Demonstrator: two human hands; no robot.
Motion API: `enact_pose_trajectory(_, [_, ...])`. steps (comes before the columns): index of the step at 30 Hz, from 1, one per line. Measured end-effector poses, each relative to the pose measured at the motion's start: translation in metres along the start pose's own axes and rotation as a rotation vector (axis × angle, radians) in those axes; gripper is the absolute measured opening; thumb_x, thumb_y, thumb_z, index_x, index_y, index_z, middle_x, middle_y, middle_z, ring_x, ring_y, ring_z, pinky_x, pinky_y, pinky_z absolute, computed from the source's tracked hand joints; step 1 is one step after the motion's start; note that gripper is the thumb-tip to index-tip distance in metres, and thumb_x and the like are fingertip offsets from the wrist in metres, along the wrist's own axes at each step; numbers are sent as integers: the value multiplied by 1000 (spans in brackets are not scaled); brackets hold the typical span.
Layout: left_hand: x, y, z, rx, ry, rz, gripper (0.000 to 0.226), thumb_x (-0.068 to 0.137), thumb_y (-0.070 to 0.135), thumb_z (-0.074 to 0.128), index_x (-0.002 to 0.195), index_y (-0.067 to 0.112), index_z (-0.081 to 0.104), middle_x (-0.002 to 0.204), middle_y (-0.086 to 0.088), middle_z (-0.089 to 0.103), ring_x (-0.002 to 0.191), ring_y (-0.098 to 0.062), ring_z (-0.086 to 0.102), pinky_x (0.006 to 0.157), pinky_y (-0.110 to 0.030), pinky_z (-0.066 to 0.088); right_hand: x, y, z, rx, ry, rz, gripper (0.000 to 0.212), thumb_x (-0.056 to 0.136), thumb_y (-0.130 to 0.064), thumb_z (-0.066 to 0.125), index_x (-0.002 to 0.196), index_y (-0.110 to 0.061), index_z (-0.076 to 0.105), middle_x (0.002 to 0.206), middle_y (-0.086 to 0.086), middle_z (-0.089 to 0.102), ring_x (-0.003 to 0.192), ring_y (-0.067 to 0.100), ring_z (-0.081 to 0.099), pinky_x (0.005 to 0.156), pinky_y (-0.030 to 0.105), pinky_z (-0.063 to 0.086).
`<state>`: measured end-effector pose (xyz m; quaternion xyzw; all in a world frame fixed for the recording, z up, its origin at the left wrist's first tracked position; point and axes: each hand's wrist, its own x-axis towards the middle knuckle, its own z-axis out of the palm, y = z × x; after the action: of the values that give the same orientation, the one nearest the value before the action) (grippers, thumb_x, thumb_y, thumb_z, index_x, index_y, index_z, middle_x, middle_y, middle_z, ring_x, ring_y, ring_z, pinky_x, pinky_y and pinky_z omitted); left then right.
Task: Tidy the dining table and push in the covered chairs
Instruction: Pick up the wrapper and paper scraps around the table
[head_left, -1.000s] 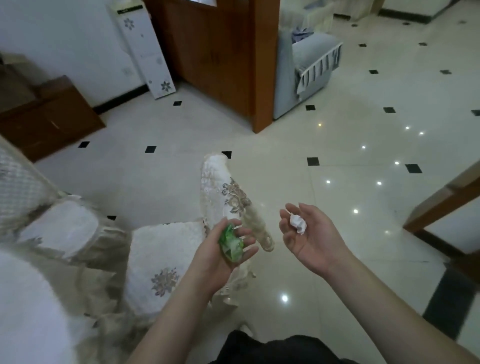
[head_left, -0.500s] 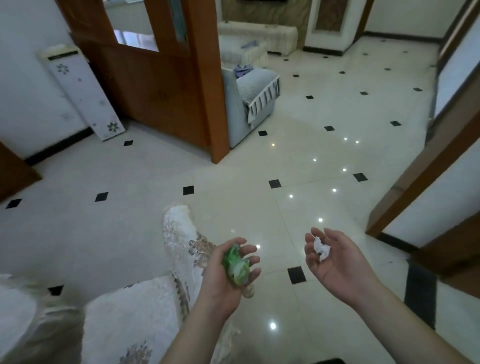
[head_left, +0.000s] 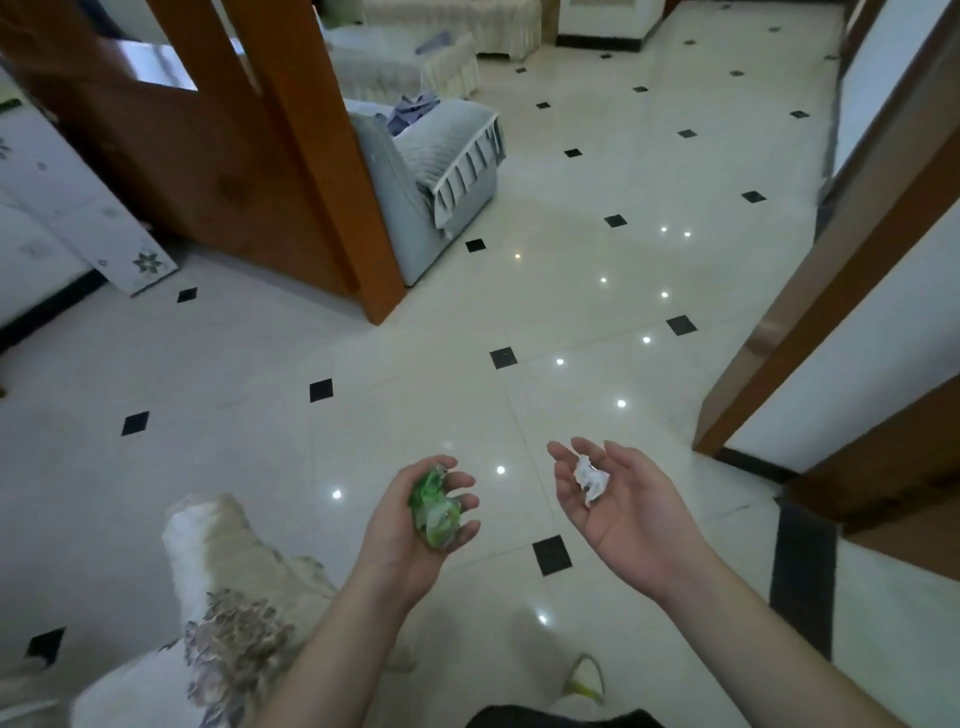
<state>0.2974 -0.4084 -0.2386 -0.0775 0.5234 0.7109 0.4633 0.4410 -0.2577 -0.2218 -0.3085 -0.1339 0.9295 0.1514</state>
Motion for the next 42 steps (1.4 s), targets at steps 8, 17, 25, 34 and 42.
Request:
enact_pose_trajectory(8, [40,38,52,-93,96,121,35,89,40,44,83,13,66,59,-7,49,52,-20,47,49,-25,37,56,-54,39,-30,-80,63,25,84,-18,55,103,-3,60,120,19,64,112,28,62,93,35,50])
enact_pose_trajectory(17, [91,104,13,-233,104,205,32,71,34,54,98,17,60,76,-6,55,69,-22,55,61,-32,47,152,-46,102,-144,-108,166,26,90,-24,51,105,-7,63,111,12,67,95,25,65,88,35,50])
enact_pose_trajectory(25, [145,180,-36,-399,82,290,54,68,32,52,119,18,63,89,-10,59,84,-24,60,67,-35,46,258,-7,197,-256,-132,233,28,93,-26,49,108,-6,61,113,14,67,97,27,64,89,37,49])
enact_pose_trajectory(34, [174,262,-86,-420,84,410,52,59,40,75,107,21,68,91,-6,62,82,-21,62,58,-31,50,344,29,281,-303,-185,351,38,94,-35,45,114,-7,60,115,15,67,95,27,65,90,38,48])
enact_pose_trajectory(42, [224,330,-117,-495,322,523,32,69,40,61,95,23,68,82,-4,59,67,-18,54,56,-27,40,440,52,348,-387,-239,492,38,94,-35,46,117,-9,59,115,13,68,97,26,65,88,37,50])
